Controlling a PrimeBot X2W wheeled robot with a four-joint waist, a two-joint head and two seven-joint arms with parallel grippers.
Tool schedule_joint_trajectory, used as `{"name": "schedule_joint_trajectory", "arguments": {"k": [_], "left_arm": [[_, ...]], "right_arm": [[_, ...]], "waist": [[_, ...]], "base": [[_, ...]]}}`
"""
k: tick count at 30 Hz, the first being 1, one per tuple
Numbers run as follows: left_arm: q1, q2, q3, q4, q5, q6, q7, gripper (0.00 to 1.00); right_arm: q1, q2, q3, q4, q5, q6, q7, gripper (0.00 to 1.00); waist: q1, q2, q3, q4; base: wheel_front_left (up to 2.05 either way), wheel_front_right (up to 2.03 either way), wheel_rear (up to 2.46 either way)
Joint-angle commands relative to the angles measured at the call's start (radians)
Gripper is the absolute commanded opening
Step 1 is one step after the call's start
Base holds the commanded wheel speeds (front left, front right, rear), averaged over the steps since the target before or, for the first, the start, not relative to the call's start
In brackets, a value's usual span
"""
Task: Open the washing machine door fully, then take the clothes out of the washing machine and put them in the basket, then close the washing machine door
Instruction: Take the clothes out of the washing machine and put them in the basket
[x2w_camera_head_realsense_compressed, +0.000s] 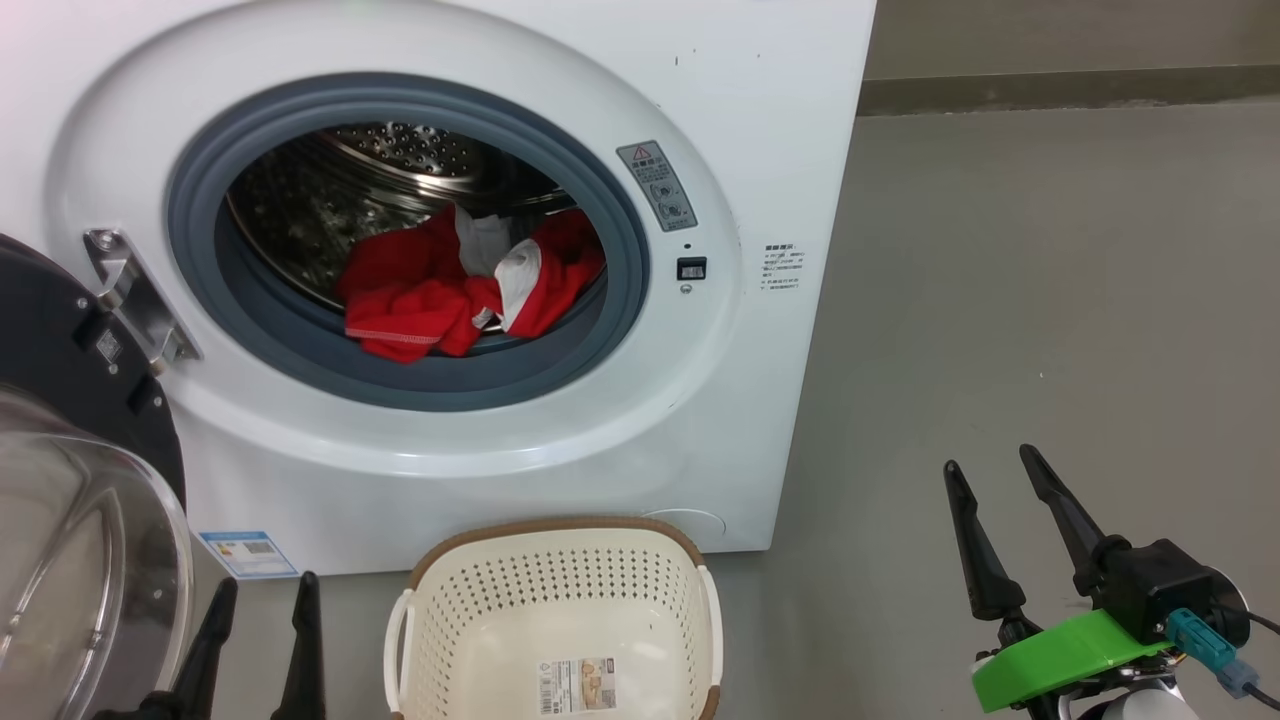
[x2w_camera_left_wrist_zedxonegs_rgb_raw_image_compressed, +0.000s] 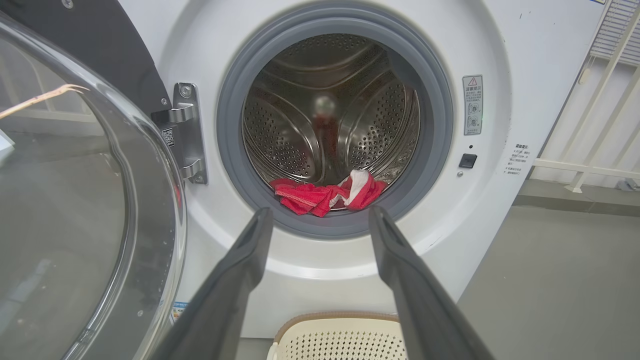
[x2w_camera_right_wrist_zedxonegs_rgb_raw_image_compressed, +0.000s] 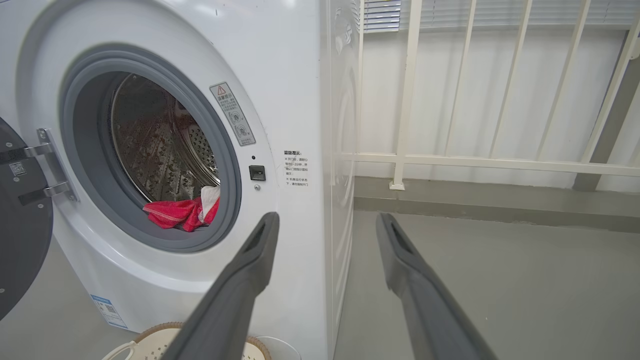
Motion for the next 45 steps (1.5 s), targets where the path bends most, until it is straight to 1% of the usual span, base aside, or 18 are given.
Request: {"name": "schedule_joint_trajectory", "arguments": {"k": [1, 16, 22, 29, 40, 45], "left_arm": [[-0.037, 0.01, 0.031, -0.022, 0.008, -0.006, -0.009, 1.0], [-0.044, 0.007, 0.033, -0.025, -0.001, -0.006, -0.009, 1.0], [-0.088, 0.0, 0.03, -0.029, -0.022, -0.006, -0.009, 1.0], [-0.208, 0.012, -0.011, 0.013, -0.016, -0.006, -0.009, 1.0], [-0.445, 0.023, -0.03, 0.206, 0.007, -0.001, -0.009, 1.0], [-0.541, 0.029, -0.035, 0.26, 0.009, -0.002, -0.009, 1.0]], "right_arm": [[-0.004, -0.004, 0.017, -0.03, 0.016, 0.008, -0.006, 1.0], [-0.006, -0.004, 0.013, -0.031, 0.017, 0.008, -0.006, 1.0], [-0.017, -0.004, 0.012, -0.04, 0.014, 0.008, -0.006, 1.0], [-0.048, -0.004, 0.009, -0.049, 0.005, 0.008, -0.006, 1.0], [-0.111, -0.004, 0.012, -0.065, -0.009, 0.008, -0.006, 1.0], [-0.134, -0.004, 0.008, -0.077, -0.01, 0.008, -0.006, 1.0]], "waist": [[0.0, 0.0, 0.001, 0.0], [0.0, 0.0, 0.023, 0.008], [0.0, 0.0, 0.058, 0.015], [0.0, 0.0, 0.129, 0.031], [0.0, 0.0, 0.239, 0.028], [0.0, 0.0, 0.292, 0.023]], "base": [[0.0, 0.0, 0.0], [0.0, 0.0, 0.0], [0.0, 0.0, 0.0], [0.0, 0.0, 0.0], [0.0, 0.0, 0.0], [0.0, 0.0, 0.0]]}}
